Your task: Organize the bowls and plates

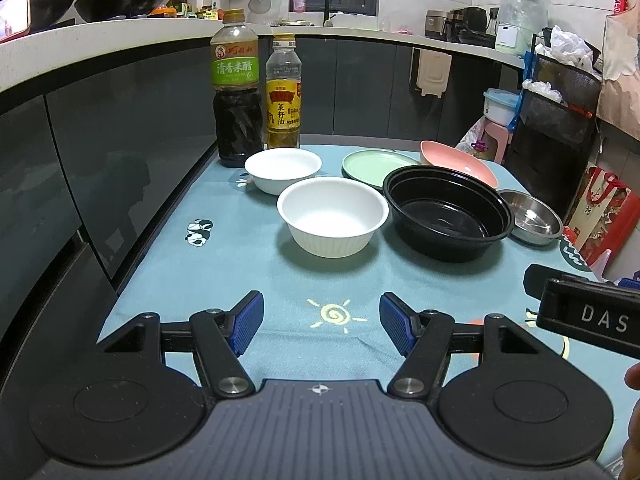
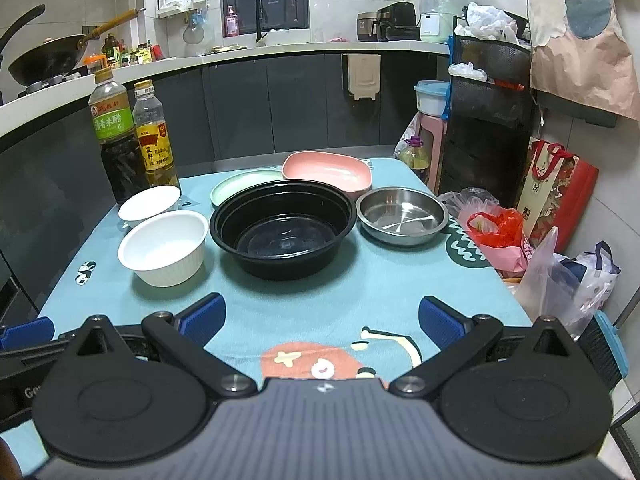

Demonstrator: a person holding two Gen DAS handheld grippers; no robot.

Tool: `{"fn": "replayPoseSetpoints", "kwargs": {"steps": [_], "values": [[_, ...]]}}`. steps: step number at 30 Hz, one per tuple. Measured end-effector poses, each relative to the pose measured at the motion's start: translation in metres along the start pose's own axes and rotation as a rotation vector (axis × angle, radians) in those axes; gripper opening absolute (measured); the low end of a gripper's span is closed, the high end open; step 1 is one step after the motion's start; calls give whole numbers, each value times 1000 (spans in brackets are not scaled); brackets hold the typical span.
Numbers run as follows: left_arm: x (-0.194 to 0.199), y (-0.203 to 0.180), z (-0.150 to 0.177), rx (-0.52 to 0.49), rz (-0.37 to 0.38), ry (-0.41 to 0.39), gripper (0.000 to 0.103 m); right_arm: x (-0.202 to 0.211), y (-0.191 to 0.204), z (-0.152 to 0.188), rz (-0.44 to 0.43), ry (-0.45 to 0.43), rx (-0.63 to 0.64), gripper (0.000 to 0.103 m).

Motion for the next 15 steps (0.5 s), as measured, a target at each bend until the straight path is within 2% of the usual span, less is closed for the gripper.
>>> {"fn": "replayPoseSetpoints", "kwargs": {"steps": [15], "values": [[-3,-1,3,-2,-1,15,61,-4,-1,3,-11,14,-5,64]]}}
Point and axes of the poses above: each gripper's, at about its wrist camera, not at the fingertips, and x roughly against the way its jaws point, y to its left, z to its underside, the point moved 9 cm from there along -x, roughly the way its jaws point, and after that the axes turned 1 degree about y, right-handed, at the moved point
